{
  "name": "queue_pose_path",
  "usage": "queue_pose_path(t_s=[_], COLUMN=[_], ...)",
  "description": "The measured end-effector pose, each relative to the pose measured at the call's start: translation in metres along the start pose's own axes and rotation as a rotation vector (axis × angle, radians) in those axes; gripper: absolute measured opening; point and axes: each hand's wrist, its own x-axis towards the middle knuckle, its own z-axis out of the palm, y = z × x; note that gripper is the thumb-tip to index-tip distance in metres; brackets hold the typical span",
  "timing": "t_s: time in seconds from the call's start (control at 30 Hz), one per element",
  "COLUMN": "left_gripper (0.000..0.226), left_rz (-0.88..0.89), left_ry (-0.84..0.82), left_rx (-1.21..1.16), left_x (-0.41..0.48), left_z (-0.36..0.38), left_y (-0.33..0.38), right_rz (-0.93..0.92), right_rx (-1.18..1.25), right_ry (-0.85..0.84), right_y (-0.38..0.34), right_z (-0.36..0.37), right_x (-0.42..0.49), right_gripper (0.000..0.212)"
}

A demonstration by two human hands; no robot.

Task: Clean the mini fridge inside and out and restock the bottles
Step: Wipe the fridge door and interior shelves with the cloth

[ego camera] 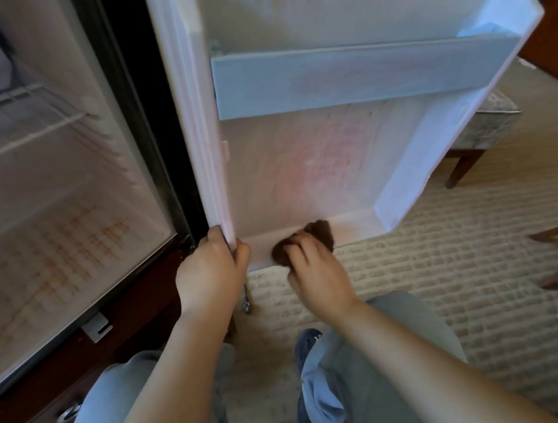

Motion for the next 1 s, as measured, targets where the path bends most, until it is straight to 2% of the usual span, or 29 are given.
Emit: queue_pose_path(t_s=[0.1, 0.2, 0.33, 0.43, 0.53, 0.63, 0.73, 0.83, 0.93, 1.0], left_gripper=[0.024, 0.024, 0.024, 0.023, 0.024, 0.027, 0.029, 0.036, 0.047, 0.043], left_rz=[-0.007, -0.023, -0.038, -0.043, -0.024, -0.006, -0.008, 0.014, 0.012, 0.027], left_ry=[0.022, 0.021, 0.026, 0.037, 0.029, 0.035, 0.043, 0.067, 0.068, 0.078], left_rx=[-0.017, -0.009, -0.003, 0.005, 0.021, 0.043, 0.054, 0.075, 0.094, 0.068], left_x=[0.001, 0.001, 0.002, 0.003, 0.003, 0.004, 0.004, 0.004, 0.004, 0.003], left_z=[0.001, 0.002, 0.004, 0.005, 0.009, 0.013, 0.015, 0.015, 0.015, 0.014], left_y=[0.0, 0.003, 0.009, 0.013, 0.015, 0.016, 0.017, 0.018, 0.019, 0.018], right_rz=[0.099, 0.243, 0.378, 0.484, 0.531, 0.59, 0.409, 0.202, 0.096, -0.029], right_rx=[-0.091, -0.178, -0.134, -0.071, 0.027, 0.165, 0.316, 0.415, 0.376, 0.276], right_ry=[0.075, 0.068, -0.077, -0.106, -0.071, 0.064, 0.116, 0.041, -0.008, -0.045], right_y=[0.047, 0.086, 0.099, 0.096, 0.094, 0.074, 0.022, -0.027, -0.033, -0.019], right_z=[-0.021, -0.034, -0.039, -0.037, -0.037, -0.031, -0.009, 0.014, 0.019, 0.011], right_x=[0.011, 0.009, 0.026, 0.046, 0.05, 0.041, 0.035, 0.034, 0.031, 0.027], right_gripper=[0.034, 0.037, 0.042, 0.041, 0.04, 0.045, 0.047, 0.044, 0.046, 0.051])
